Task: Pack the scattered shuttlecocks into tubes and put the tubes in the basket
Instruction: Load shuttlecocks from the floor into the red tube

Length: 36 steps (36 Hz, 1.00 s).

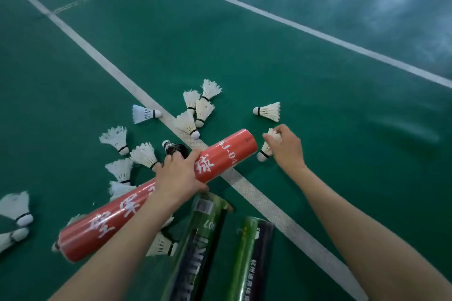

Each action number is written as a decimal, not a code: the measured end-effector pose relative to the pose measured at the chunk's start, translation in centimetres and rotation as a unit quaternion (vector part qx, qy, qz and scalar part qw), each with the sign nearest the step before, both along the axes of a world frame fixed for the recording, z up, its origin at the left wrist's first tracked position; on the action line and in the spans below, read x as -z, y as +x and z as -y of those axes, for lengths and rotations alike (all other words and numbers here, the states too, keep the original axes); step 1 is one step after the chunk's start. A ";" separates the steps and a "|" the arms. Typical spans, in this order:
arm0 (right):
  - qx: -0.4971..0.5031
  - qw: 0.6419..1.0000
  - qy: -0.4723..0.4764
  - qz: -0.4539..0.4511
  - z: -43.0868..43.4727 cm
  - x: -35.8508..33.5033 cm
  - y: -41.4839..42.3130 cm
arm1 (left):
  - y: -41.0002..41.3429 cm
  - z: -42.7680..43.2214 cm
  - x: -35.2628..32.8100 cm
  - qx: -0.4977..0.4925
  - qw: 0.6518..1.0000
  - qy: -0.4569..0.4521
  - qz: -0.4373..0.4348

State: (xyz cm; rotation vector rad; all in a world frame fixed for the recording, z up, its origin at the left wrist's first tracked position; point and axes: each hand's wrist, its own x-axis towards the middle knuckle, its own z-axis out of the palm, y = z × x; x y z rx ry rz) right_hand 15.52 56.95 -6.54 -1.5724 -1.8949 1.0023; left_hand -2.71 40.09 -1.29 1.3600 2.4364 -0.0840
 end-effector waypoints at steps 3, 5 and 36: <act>0.074 0.983 0.035 -0.165 1.6 -3.4 1.1 | 0.3 0.7 -0.1 -0.009 0.999 0.035 0.013; 0.107 0.957 0.048 -0.266 2.5 -5.2 1.9 | 0.7 1.5 -0.5 -0.012 0.998 0.067 0.017; 0.008 0.964 -0.125 -0.235 6.9 -4.8 2.3 | 3.9 5.7 -2.4 0.065 0.986 0.136 -0.077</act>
